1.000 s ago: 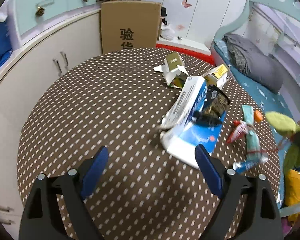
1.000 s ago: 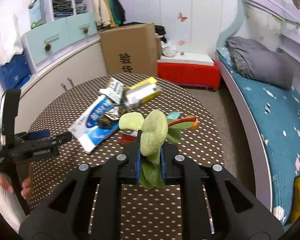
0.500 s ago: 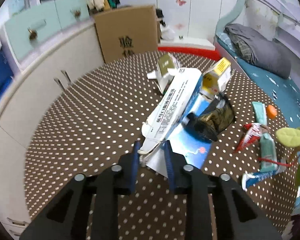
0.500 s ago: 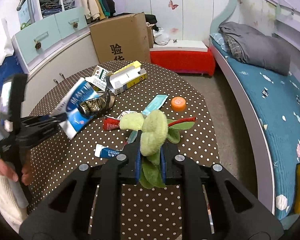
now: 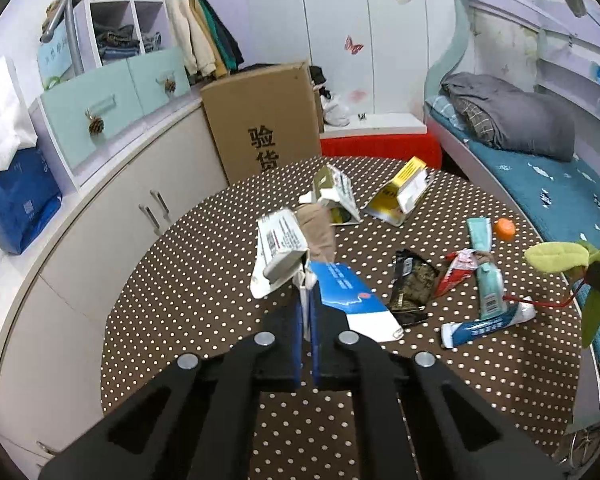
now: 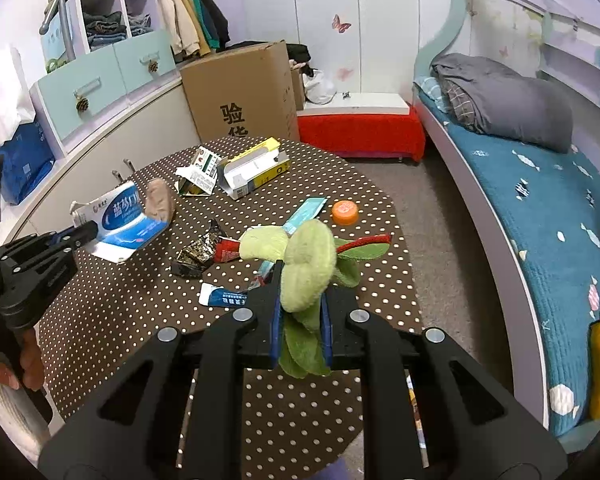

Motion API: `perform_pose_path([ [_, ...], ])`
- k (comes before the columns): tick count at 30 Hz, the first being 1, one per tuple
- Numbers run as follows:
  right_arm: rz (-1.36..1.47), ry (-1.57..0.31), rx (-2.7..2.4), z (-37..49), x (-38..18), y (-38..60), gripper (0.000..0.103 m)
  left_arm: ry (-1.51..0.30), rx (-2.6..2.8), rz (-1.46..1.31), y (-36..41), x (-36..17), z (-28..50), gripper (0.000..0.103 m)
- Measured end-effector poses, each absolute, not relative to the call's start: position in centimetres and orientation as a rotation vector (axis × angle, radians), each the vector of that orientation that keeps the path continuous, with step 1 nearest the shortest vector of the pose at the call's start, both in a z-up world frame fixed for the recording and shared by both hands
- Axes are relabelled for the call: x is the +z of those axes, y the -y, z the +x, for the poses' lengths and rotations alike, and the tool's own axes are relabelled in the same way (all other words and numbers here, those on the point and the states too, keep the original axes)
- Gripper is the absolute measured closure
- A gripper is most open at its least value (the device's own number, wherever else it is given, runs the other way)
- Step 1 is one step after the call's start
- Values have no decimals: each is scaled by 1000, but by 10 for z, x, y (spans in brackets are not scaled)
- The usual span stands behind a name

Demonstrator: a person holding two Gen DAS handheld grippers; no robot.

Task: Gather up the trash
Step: 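Grasp the blue-and-white medicine box with the left tool while the right tool holds the plush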

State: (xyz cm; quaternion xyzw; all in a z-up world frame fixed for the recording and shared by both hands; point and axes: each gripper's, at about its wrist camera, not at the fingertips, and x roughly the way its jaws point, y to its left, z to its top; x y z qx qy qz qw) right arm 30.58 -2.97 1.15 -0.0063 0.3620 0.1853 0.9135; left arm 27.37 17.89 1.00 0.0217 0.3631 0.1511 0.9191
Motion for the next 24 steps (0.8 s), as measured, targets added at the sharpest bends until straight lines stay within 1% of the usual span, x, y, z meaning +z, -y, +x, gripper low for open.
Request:
perform_pose_path([
  [11, 31, -722, 331, 292, 20, 66, 88, -687, 212, 65, -139, 33, 263, 100],
  [24, 76, -700, 256, 280, 23, 114, 88, -641, 47, 125, -54, 41, 259, 100],
])
